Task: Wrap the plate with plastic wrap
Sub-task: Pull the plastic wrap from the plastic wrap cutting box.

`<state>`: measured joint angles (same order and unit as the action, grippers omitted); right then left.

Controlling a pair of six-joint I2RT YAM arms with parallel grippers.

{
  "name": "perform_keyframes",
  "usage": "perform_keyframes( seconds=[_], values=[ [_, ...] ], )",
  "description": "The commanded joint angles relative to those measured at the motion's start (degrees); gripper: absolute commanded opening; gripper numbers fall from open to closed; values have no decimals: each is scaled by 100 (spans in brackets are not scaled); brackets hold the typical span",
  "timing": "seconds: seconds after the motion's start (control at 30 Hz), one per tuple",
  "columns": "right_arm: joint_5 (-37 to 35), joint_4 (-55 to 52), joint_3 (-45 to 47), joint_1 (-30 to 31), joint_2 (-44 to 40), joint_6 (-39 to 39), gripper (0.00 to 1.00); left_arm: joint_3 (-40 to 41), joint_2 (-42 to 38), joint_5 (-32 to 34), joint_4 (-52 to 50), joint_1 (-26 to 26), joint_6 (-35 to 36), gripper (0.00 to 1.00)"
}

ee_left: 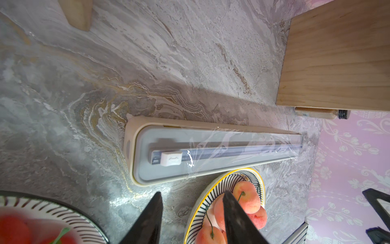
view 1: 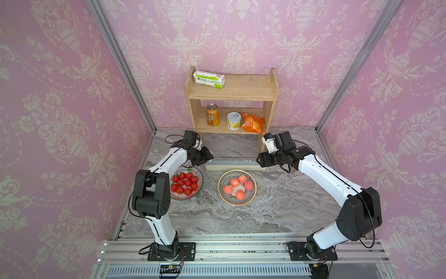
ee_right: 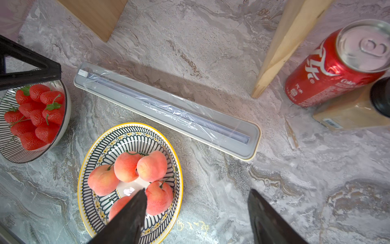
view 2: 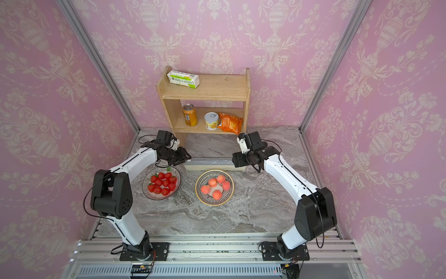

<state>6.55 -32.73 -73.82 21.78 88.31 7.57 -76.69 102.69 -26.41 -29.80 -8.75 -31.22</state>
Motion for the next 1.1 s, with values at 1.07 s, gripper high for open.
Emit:
perform_keyframes(
  seconds=[1.07],
  values=[
    [-66,262,483,0,-228,331,78,393,126,295,553,-268,-678,38]
  ],
)
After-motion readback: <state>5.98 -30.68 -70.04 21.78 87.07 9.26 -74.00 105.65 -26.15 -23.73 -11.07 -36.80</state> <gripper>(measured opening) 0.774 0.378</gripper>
